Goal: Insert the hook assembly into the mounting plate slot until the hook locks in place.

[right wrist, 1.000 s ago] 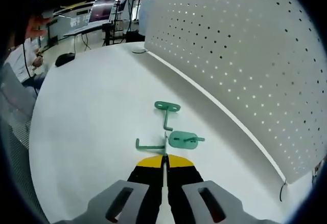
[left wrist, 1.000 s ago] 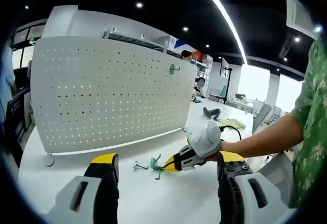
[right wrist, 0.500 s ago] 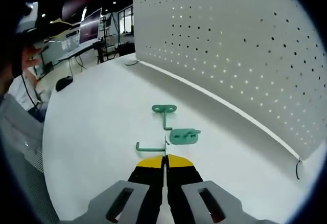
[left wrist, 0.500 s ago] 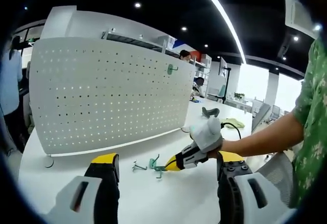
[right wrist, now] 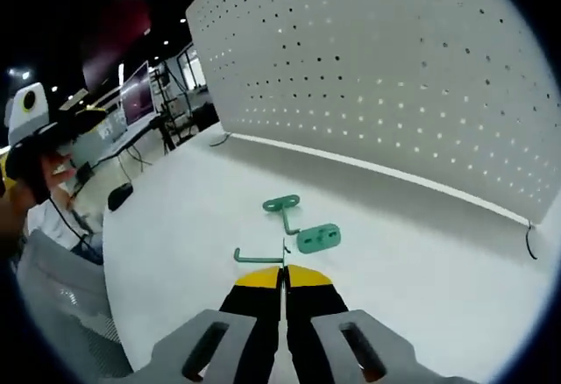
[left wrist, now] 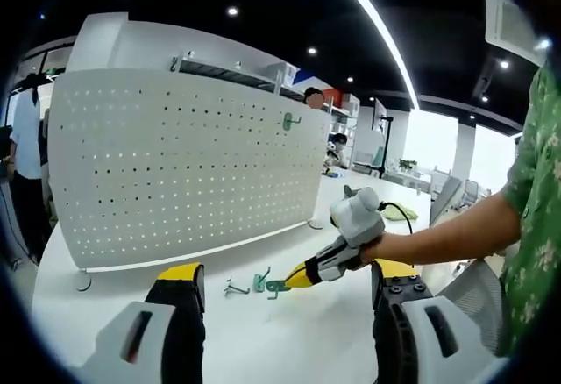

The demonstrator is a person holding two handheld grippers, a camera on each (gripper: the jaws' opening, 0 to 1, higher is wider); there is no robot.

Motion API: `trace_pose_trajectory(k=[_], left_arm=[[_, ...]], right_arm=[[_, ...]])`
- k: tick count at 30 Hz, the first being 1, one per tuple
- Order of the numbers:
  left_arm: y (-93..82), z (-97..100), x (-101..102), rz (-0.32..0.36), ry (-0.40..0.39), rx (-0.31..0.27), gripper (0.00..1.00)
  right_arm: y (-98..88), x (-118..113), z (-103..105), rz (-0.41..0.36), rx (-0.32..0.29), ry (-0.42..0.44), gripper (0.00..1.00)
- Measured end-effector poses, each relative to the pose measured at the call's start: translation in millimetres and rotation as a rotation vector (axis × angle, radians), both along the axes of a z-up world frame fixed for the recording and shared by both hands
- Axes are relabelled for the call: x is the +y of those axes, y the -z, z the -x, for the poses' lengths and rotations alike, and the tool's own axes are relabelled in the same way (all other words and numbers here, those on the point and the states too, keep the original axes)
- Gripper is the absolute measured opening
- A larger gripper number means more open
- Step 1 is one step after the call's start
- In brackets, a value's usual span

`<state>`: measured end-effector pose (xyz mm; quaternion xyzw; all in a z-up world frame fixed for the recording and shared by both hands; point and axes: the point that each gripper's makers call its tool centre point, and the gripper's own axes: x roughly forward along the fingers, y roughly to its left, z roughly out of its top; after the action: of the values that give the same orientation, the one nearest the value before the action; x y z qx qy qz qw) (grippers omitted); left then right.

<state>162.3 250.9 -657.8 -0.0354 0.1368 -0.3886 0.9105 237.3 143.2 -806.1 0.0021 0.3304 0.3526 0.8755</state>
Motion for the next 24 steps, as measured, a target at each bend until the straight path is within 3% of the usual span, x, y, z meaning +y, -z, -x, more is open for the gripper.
trace_pose_trajectory(k=[10, 24], left_arm=[[-4.4, 1.8, -1, 0.005, 0.006, -0.013, 0.80], [-15.3, -0.4, -4, 0.018, 0.001, -0.038, 0.74]], right_arm=[[-40.0, 10, 8, -0.146, 0.013, 0.011, 0.00], [-96.8, 33, 25, -0.433, 0.065, 0.039, 0.00]])
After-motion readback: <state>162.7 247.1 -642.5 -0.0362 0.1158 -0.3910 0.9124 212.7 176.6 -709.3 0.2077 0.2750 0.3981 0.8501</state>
